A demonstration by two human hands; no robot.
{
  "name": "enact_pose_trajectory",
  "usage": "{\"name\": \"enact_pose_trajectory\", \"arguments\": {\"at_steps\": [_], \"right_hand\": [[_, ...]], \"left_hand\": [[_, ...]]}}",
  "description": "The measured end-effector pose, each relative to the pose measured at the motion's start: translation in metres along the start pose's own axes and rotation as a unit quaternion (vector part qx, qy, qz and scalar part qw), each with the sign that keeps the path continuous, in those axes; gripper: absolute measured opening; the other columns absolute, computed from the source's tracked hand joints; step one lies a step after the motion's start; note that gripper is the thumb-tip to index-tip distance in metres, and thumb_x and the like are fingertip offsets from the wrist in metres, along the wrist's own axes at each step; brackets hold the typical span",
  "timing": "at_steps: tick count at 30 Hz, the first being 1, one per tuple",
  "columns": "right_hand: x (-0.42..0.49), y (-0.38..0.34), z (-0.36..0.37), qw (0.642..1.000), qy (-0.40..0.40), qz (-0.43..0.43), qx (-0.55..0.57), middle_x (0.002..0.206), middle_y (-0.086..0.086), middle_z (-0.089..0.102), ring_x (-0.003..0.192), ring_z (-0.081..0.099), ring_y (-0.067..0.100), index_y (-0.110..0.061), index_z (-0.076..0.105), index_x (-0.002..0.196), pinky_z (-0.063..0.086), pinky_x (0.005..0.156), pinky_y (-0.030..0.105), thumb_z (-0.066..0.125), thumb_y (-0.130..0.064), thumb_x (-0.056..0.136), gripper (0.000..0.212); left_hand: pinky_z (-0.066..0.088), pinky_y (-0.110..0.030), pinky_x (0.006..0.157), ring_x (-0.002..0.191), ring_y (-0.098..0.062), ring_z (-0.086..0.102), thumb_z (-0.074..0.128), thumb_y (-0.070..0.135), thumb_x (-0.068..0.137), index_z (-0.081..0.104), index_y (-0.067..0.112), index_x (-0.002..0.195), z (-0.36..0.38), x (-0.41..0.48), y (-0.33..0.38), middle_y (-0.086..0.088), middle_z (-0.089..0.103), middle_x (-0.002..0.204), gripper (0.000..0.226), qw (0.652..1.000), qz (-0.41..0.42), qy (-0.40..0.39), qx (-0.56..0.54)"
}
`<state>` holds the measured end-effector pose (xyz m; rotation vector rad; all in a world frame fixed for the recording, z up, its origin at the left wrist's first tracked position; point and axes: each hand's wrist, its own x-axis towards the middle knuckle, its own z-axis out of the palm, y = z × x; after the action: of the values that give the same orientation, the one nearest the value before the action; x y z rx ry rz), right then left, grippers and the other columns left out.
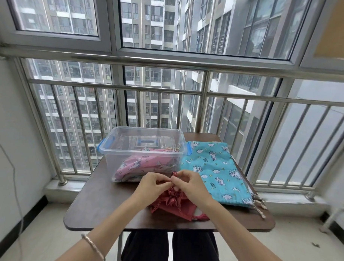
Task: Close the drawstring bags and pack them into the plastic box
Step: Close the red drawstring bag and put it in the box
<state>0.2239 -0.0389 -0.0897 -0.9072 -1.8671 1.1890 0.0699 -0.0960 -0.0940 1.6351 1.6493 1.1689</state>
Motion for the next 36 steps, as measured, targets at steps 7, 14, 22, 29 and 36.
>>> {"name": "enact_pose_trajectory", "arguments": {"at_steps": [7,14,22,29,36], "right_hand": [[-0.004,0.007,-0.001,0.997,0.027,-0.03,-0.07,0.074,0.001,0.063,0.062,0.056,0.005,-0.02,0.053,0.09,0.05,0.064,0.023,0.069,-0.009,0.075,0.025],[-0.001,0.01,0.003,0.923,0.031,-0.224,-0.312,0.085,-0.003,0.065,0.072,0.055,0.006,-0.017,0.069,0.111,0.047,0.074,0.019,0.06,-0.006,0.085,0.029],[0.007,0.011,-0.002,0.985,-0.017,-0.059,-0.164,0.09,-0.004,0.063,0.079,0.059,0.002,-0.015,0.073,0.093,0.045,0.075,0.014,0.063,-0.018,0.089,0.011],[0.014,0.013,-0.005,0.951,-0.11,0.185,0.221,0.089,0.017,0.063,0.077,0.06,0.018,0.012,0.065,0.102,0.05,0.072,0.024,0.053,0.002,0.084,0.024],[0.006,0.005,-0.005,0.987,-0.057,0.107,0.109,0.066,-0.002,0.069,0.061,0.061,0.007,-0.01,0.073,0.076,0.048,0.064,0.019,0.06,0.005,0.083,0.021]], "left_hand": [[0.051,-0.022,0.072,0.067,0.002,0.064,0.067,0.023,0.084,0.078,0.027,0.08,-0.002,0.0,-0.001,0.012,0.073,0.072,0.012,0.999,-0.015,0.032,0.019],[0.05,-0.03,0.069,0.06,-0.001,0.057,0.062,0.021,0.084,0.076,0.023,0.077,-0.001,-0.002,0.001,0.006,0.071,0.068,0.015,0.999,-0.008,0.021,0.035],[0.053,-0.025,0.077,0.076,0.002,0.065,0.07,0.029,0.083,0.072,0.033,0.08,-0.01,0.001,-0.005,0.018,0.07,0.076,0.005,0.993,0.048,0.049,0.098],[0.052,-0.028,0.081,0.082,-0.002,0.064,0.07,0.028,0.083,0.074,0.031,0.086,-0.006,0.0,-0.008,0.016,0.071,0.083,0.006,0.989,0.082,0.066,0.102],[0.041,-0.015,0.064,0.063,0.002,0.055,0.062,0.023,0.089,0.069,0.026,0.08,0.0,0.0,-0.005,0.014,0.064,0.067,0.011,0.994,0.041,0.058,0.089]]}}
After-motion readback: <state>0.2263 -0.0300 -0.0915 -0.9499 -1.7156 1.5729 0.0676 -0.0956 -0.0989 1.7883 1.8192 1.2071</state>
